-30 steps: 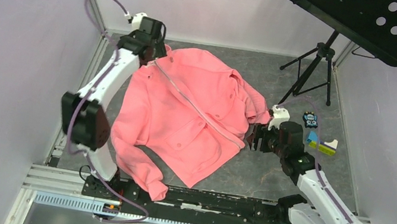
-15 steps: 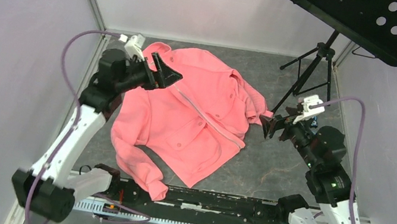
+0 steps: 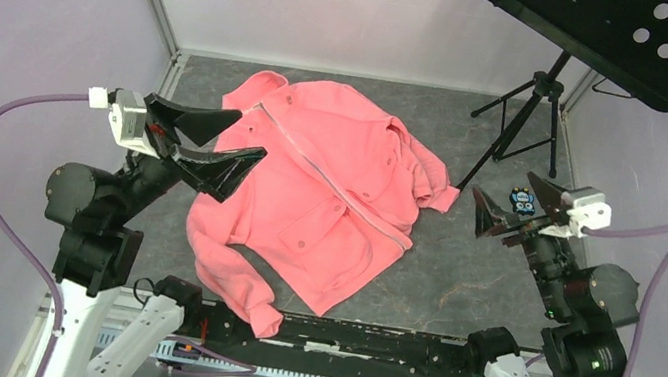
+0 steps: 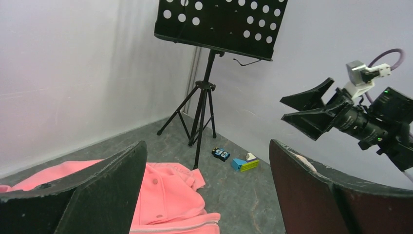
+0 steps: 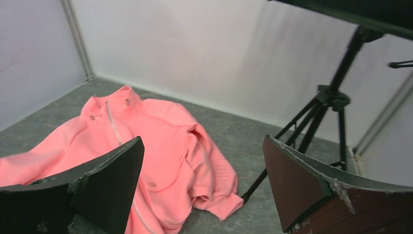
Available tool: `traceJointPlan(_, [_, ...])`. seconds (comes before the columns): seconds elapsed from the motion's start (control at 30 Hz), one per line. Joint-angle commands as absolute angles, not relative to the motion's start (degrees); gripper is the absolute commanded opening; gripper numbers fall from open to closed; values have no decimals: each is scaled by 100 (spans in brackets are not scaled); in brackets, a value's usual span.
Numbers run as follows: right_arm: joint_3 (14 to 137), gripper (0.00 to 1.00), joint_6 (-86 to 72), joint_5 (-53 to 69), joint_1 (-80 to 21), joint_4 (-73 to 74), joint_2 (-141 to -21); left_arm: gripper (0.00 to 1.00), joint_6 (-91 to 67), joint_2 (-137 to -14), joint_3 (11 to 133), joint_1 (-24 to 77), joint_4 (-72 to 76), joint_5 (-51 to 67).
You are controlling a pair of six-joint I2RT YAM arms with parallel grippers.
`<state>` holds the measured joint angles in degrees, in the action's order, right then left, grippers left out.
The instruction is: Zip up the jacket
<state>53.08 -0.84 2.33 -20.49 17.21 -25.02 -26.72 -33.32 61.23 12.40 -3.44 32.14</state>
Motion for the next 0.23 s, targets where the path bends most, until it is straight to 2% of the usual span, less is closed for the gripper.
traceJointPlan(0.0, [5493,98,76,-566,-2030,1637,-2218,100,-2380,-3261,6253,1239,-185,3241])
traceJointPlan(0.2, [5447,98,116,-796,-2030,1663,-2045,100,-2320,-3327,6410,1239,-396,3067])
